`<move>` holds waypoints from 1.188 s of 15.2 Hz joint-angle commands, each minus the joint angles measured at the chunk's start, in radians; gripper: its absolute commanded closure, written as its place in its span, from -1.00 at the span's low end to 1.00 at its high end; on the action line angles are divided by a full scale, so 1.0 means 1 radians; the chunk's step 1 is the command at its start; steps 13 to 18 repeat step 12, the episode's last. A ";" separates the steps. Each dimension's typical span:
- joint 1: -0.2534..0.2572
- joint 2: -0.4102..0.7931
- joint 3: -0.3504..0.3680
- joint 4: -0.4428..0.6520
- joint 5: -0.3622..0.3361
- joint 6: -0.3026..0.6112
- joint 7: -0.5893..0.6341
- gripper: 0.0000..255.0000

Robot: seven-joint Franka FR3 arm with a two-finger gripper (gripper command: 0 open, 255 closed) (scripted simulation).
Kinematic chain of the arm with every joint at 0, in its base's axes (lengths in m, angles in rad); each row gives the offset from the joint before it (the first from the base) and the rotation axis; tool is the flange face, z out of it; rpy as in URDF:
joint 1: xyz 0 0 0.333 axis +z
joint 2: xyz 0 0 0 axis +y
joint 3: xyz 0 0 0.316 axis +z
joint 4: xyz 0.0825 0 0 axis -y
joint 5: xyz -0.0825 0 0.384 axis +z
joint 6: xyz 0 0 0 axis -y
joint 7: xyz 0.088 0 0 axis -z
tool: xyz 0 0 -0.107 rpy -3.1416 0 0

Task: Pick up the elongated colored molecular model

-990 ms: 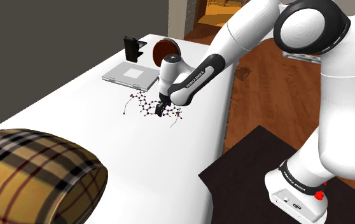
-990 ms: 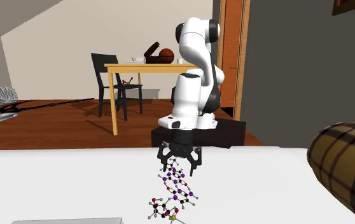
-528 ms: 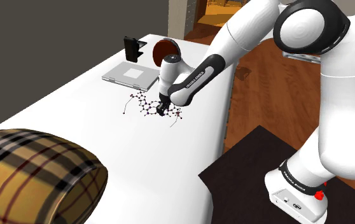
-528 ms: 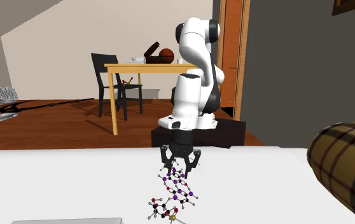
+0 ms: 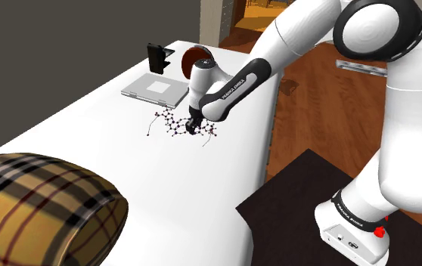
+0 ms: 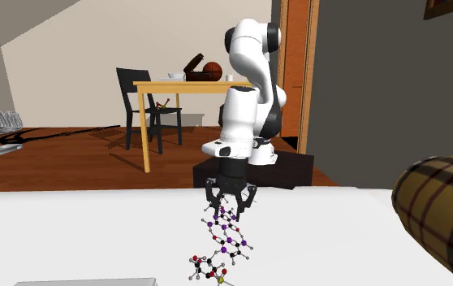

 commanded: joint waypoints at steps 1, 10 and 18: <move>-0.006 -0.022 0.006 -0.002 0.008 -0.020 -0.009 1.00; -0.022 -0.113 0.030 -0.001 0.042 -0.110 -0.040 1.00; -0.022 -0.114 0.031 -0.001 0.043 -0.112 -0.041 1.00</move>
